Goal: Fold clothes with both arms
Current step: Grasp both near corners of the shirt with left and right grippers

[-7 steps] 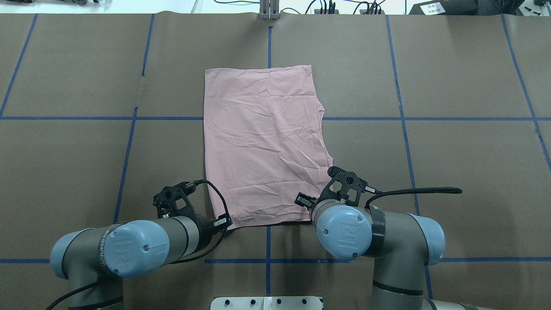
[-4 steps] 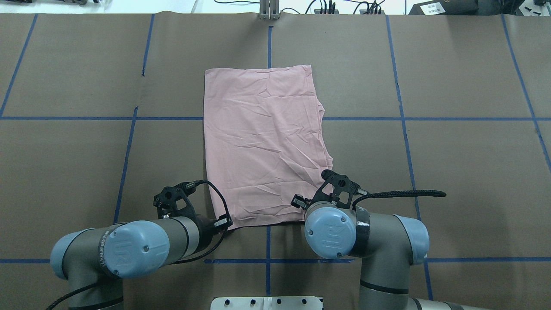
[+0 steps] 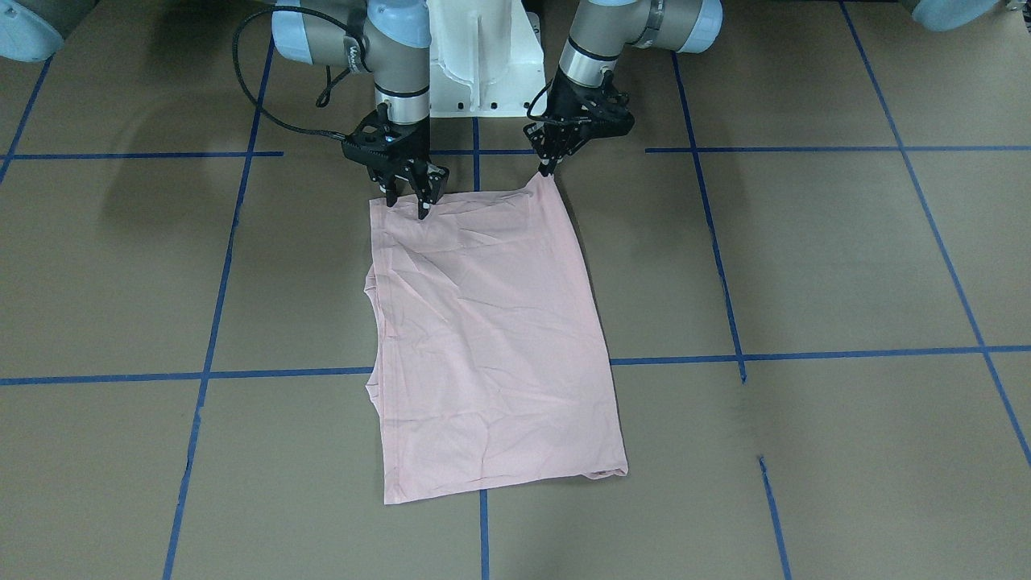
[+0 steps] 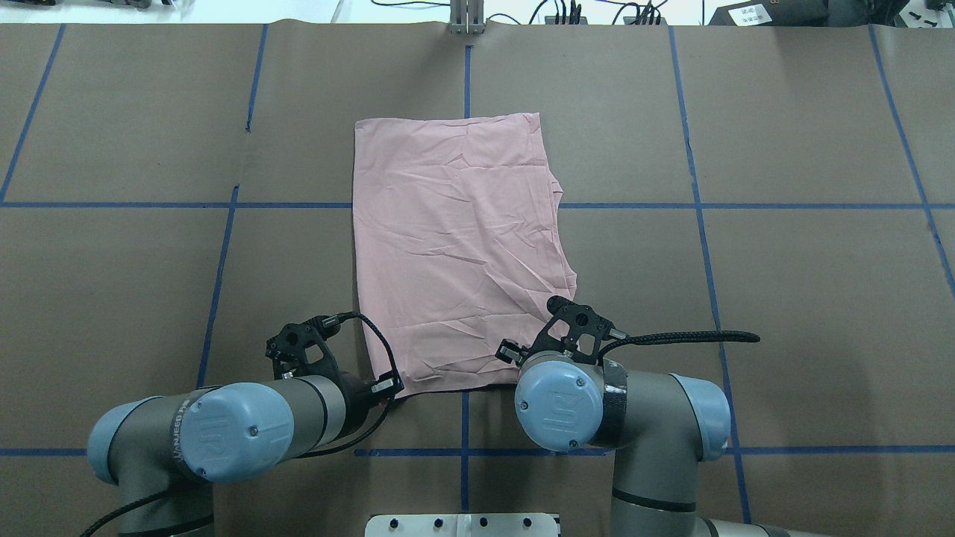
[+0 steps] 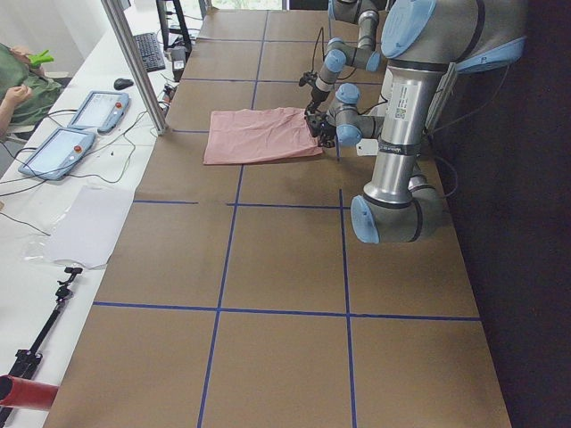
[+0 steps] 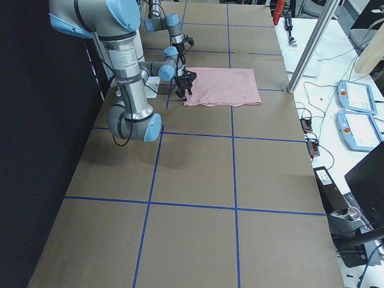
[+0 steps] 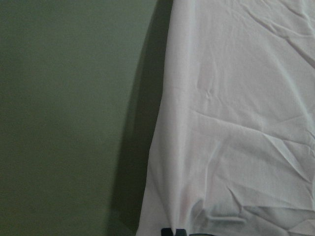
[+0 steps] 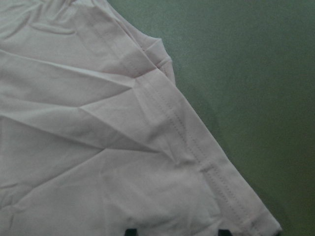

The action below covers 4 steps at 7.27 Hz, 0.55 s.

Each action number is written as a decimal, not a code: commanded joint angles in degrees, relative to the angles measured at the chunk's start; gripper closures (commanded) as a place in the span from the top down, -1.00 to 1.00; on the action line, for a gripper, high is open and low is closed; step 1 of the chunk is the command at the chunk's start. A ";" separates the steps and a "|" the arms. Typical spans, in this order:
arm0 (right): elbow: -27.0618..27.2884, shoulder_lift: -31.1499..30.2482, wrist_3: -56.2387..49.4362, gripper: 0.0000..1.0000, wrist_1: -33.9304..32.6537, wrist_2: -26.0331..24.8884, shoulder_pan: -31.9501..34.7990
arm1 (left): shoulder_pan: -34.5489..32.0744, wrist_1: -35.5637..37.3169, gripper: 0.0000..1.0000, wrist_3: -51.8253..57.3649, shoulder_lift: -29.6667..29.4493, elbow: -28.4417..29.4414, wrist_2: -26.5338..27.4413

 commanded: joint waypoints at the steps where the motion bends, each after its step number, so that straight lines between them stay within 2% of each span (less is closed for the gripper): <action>1: -0.72 -0.05 -0.07 -0.01 -0.08 0.00 -0.15 | 0.00 -0.03 -1.00 0.00 0.00 0.00 0.00; 2: -0.81 -0.05 -0.33 -0.22 -0.08 0.00 -0.15 | -0.09 -0.03 -1.00 0.00 0.00 0.00 0.00; 3: -0.81 -0.05 -0.16 -0.67 -0.17 0.00 -0.24 | 0.00 -0.03 -1.00 0.00 0.00 0.00 0.00; 4: -0.81 0.04 -0.07 -1.00 -0.17 0.00 -0.24 | 0.00 -0.03 -1.00 0.00 0.00 0.00 0.00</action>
